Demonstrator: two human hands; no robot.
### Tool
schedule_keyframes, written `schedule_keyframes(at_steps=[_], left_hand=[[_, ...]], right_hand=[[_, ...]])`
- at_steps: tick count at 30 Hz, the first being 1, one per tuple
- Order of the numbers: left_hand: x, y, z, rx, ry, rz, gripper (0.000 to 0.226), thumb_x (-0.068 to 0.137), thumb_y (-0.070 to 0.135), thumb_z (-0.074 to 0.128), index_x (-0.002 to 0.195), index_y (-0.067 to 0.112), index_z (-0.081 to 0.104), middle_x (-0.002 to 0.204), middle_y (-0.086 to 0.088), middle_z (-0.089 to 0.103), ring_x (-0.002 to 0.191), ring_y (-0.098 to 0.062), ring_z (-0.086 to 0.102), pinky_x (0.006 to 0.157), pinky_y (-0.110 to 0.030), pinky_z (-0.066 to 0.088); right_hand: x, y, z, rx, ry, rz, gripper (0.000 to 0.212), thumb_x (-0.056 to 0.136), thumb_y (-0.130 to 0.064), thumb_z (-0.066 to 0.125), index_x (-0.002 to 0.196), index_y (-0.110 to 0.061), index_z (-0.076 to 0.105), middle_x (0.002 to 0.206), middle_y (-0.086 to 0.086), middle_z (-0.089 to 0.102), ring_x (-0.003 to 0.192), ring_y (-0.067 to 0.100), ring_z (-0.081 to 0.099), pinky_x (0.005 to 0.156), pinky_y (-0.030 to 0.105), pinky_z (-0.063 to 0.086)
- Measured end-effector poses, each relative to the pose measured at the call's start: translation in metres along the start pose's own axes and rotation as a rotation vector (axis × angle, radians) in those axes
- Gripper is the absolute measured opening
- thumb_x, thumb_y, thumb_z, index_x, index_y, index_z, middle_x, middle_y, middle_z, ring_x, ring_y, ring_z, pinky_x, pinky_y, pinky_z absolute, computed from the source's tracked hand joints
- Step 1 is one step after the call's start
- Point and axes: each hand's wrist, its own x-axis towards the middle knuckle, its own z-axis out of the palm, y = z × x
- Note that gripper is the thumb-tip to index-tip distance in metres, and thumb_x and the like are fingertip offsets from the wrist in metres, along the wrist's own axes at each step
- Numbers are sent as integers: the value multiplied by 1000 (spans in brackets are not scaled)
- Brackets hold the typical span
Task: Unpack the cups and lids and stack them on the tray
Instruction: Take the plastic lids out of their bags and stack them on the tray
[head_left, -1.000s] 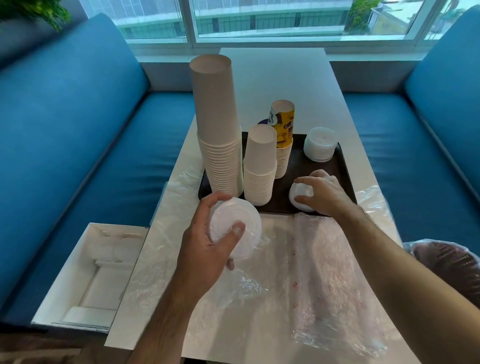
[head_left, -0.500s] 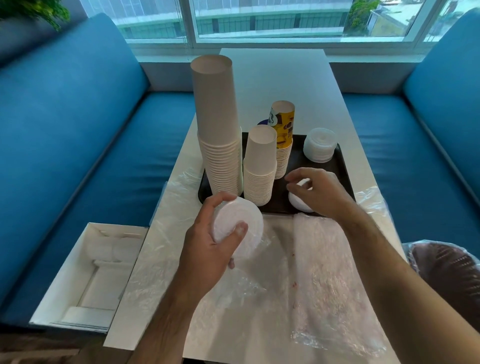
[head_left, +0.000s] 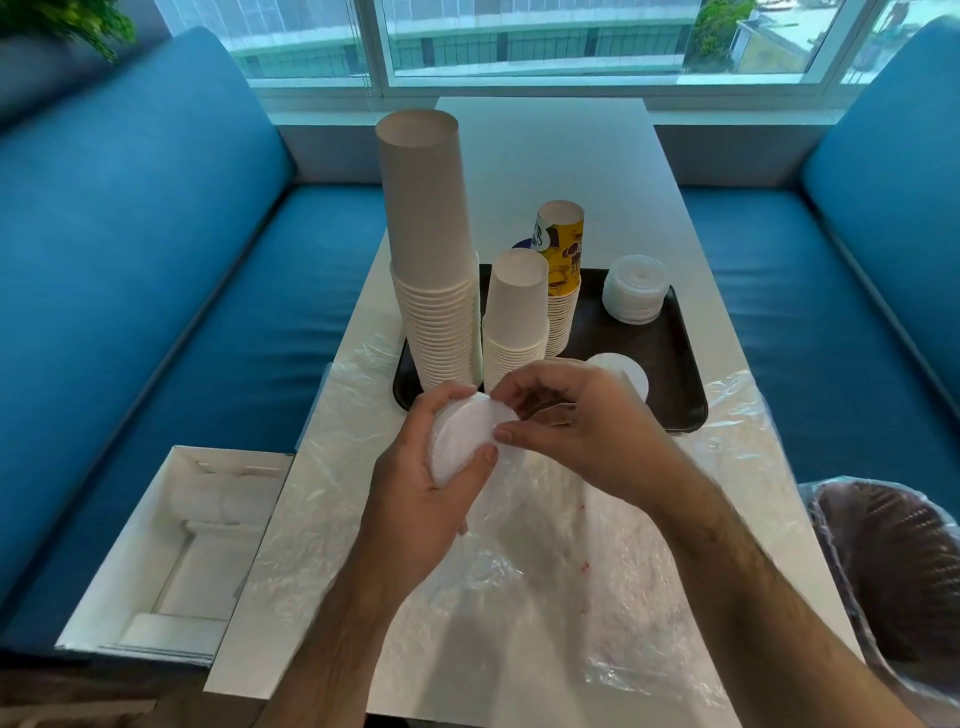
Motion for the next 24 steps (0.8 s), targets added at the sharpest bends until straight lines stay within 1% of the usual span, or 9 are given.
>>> schedule_keyframes(at_steps=[3, 6, 9, 11, 13, 15, 18, 21, 24], left_hand=[[-1, 1, 1, 24, 5, 3, 43, 72, 56, 59, 111, 59, 41, 109, 41, 41, 97, -1, 55, 79, -28, 61], [-2, 1, 2, 48, 13, 23, 42, 72, 56, 59, 110, 60, 40, 108, 43, 40, 96, 2, 54, 80, -20, 56], [-3, 0, 3, 61, 11, 45, 43, 73, 56, 60, 109, 63, 38, 103, 48, 40, 96, 7, 55, 83, -17, 55], [-3, -2, 3, 61, 4, 60, 42, 74, 56, 61, 109, 63, 40, 99, 53, 43, 99, 15, 54, 84, -16, 54], [-3, -4, 4, 72, -4, 80, 40, 75, 56, 61, 110, 63, 43, 100, 55, 44, 103, 21, 50, 85, -18, 55], [-3, -4, 5, 85, -7, 89, 39, 76, 55, 61, 110, 63, 44, 102, 54, 46, 104, 17, 52, 88, -25, 58], [-4, -2, 7, 67, -2, 75, 39, 75, 54, 60, 110, 60, 45, 109, 43, 45, 102, 2, 57, 88, -35, 60], [-4, -1, 7, 61, 5, 79, 40, 75, 54, 61, 111, 59, 45, 111, 40, 45, 102, -2, 58, 88, -37, 60], [-3, -1, 7, 77, 10, 76, 40, 74, 55, 61, 110, 59, 44, 110, 40, 45, 101, -1, 57, 88, -37, 60]], right_hand=[[-1, -2, 0, 4, 7, 26, 31, 80, -26, 83, 106, -35, 70, 98, -21, 68, 93, -6, 64, 75, 5, 51], [-2, -4, -1, -3, 16, 32, 38, 79, -27, 84, 113, -37, 68, 100, -23, 66, 93, -6, 63, 75, 6, 51], [-4, -6, -3, -44, 6, 21, 35, 80, -29, 82, 113, -33, 72, 101, -20, 69, 93, -2, 65, 80, 5, 51], [-5, -6, -4, -50, 8, 13, 32, 79, -27, 83, 110, -32, 73, 100, -18, 70, 92, 0, 66, 81, 6, 51], [-5, -6, -5, -41, 12, 2, 29, 79, -25, 84, 105, -30, 73, 98, -17, 70, 91, 1, 66, 80, 8, 53], [-5, -7, -7, -28, 5, 13, 28, 78, -23, 85, 103, -28, 73, 97, -16, 69, 90, 3, 67, 83, 12, 55], [-5, -9, -8, -19, -2, 20, 28, 79, -23, 84, 103, -28, 72, 98, -16, 69, 90, 3, 68, 85, 15, 56], [-5, -10, -8, -43, 14, 10, 28, 78, -24, 84, 103, -29, 73, 97, -16, 70, 89, 2, 68, 84, 11, 54], [-7, -12, -9, -75, 39, -4, 28, 77, -24, 85, 100, -30, 72, 94, -18, 67, 88, -2, 65, 80, 6, 52]])
